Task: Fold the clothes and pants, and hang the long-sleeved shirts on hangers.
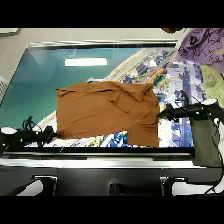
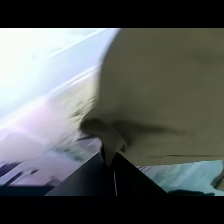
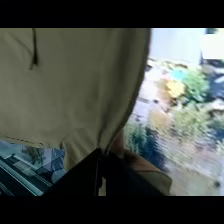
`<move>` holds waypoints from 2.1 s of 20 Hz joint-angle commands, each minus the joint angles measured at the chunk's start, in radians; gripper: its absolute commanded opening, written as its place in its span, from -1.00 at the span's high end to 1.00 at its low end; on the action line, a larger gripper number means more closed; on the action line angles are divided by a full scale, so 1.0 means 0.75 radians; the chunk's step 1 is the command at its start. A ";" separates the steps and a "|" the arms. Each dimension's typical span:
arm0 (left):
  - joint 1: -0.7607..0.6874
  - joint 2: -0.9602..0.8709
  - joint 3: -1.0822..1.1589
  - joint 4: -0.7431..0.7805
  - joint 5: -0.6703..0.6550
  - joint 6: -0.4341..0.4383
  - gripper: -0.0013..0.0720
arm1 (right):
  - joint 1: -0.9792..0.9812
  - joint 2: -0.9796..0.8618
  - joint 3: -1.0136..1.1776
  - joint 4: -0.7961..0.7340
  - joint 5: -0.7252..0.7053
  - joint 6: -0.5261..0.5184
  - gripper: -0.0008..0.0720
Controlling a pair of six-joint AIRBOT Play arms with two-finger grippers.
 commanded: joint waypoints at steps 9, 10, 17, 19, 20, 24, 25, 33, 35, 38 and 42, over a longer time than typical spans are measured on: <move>-0.139 0.047 1.458 0.190 0.073 -0.212 0.94 | 0.348 0.162 1.340 -0.489 -0.337 0.378 0.92; -0.139 0.073 1.603 0.288 0.060 -0.274 0.94 | 0.348 0.216 1.408 -0.546 -0.347 0.400 0.92; -0.139 0.453 1.935 0.689 -0.117 -0.539 0.94 | 0.348 0.803 1.412 -0.774 -0.154 0.484 0.92; -0.139 0.538 1.935 0.767 -0.200 -0.580 0.94 | 0.348 0.903 1.412 -0.788 -0.124 0.521 0.92; -0.139 0.566 1.935 0.798 -0.238 -0.593 0.94 | 0.348 0.930 1.412 -0.789 -0.115 0.539 0.92; -0.139 0.573 1.912 0.812 -0.295 -0.593 0.94 | 0.348 0.923 1.393 -0.785 -0.100 0.606 0.91; -0.139 0.559 1.885 0.811 -0.295 -0.592 0.94 | 0.348 0.902 1.370 -0.778 -0.088 0.612 0.91; -0.202 0.191 1.375 0.759 -0.153 -0.401 0.94 | 0.348 0.470 1.020 -0.726 0.025 0.622 0.91; -0.250 0.033 1.266 0.759 -0.008 -0.374 0.93 | 0.348 0.307 0.954 -0.726 -0.039 0.621 0.91; -0.318 -0.249 1.232 0.759 0.191 -0.375 0.94 | 0.348 0.058 0.912 -0.704 -0.200 0.617 0.91; -0.374 -0.547 1.287 0.759 0.361 -0.382 0.94 | 0.349 -0.217 0.912 -0.630 -0.430 0.617 0.91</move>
